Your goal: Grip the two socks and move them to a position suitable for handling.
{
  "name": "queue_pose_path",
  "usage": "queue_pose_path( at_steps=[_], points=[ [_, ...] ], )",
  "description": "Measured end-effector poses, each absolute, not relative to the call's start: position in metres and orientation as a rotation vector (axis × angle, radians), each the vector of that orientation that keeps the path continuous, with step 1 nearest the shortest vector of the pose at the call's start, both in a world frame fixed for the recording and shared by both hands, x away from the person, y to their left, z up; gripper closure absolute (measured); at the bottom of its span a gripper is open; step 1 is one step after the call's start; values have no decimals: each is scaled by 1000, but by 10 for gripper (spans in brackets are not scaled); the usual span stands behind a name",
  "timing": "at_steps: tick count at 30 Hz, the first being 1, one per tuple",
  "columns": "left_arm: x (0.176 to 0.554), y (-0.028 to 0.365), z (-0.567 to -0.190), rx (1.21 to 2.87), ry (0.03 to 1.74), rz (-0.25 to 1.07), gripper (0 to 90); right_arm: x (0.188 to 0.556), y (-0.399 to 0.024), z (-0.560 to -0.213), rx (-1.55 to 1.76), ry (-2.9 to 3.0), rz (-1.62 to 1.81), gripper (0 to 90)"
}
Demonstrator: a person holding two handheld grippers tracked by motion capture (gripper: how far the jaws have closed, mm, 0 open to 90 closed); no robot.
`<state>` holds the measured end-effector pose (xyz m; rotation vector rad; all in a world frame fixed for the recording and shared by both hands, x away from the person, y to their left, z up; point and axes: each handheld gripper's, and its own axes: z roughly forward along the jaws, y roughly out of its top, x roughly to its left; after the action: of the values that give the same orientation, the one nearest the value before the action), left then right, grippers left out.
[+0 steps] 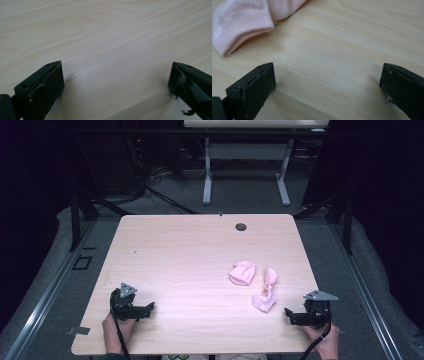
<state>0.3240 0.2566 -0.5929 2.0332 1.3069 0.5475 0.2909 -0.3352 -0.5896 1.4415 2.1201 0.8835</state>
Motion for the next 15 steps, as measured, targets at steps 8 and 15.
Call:
queue_pose_path(
  at_steps=[8, 15],
  points=[
    [324, 257, -593, 2032, 1309, 549, 4, 292, -335, -590, 1442, 2119, 889, 0],
    [324, 256, -593, 2033, 1310, 548, 4, 292, -335, -589, 1445, 2118, 882, 0]
  ],
)
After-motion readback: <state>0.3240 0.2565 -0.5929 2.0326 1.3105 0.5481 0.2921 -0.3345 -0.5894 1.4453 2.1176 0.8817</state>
